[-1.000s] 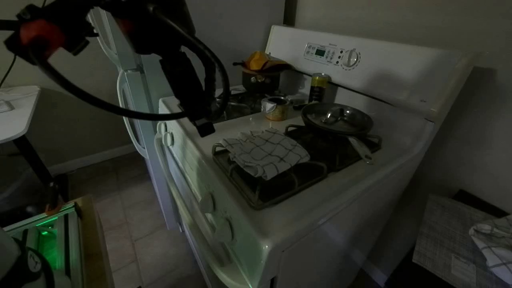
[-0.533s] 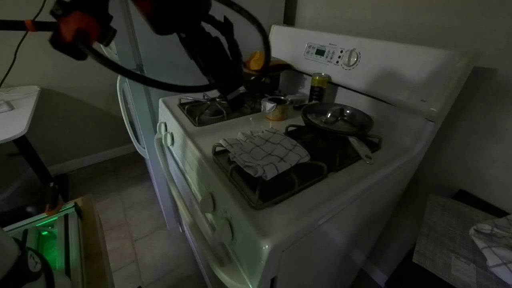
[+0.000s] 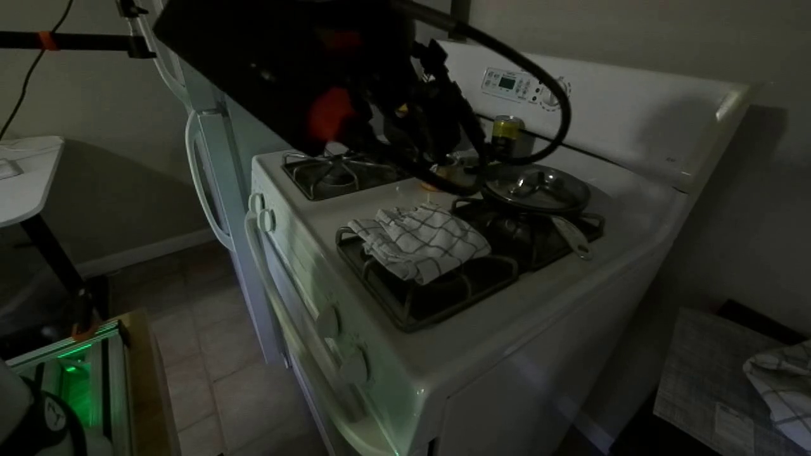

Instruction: Move the pan to the front left plate on the stove.

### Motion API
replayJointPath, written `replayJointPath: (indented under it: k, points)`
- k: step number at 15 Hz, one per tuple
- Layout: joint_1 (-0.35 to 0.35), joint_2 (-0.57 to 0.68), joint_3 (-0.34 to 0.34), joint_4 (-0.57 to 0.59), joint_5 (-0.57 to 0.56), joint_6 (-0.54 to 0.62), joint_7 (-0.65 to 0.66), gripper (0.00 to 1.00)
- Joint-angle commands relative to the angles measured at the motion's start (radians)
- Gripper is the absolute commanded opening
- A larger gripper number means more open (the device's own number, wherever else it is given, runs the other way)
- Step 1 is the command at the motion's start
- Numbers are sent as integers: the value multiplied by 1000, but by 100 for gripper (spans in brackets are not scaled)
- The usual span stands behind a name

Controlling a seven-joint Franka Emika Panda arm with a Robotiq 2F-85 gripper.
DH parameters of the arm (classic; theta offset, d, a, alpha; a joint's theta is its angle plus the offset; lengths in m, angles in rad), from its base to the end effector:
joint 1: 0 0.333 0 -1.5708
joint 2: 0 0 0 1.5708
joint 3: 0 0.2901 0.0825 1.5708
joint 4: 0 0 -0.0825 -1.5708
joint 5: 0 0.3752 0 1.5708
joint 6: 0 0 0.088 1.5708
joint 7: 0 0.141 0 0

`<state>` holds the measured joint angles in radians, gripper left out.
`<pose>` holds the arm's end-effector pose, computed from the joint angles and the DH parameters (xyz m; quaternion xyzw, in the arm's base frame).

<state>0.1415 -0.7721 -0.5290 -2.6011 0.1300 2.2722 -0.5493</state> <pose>0.3685 -0.1377 0.4588 -0.9540 -0.0762 -0.2514 0.1442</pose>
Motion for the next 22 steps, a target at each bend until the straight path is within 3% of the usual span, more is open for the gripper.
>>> replayJointPath:
  k: [1, 4, 13, 16, 22]
  points:
    - [-20, 41, 8, 44, 54, -54, -70, 100]
    - [6, 100, -10, 117, 87, -93, -122, 100]
    - [10, 116, -8, 122, 89, -93, -132, 100]
    - [8, 189, 0, 206, 77, -125, -165, 100]
    - [-30, 427, 84, 444, 0, -244, -322, 100]
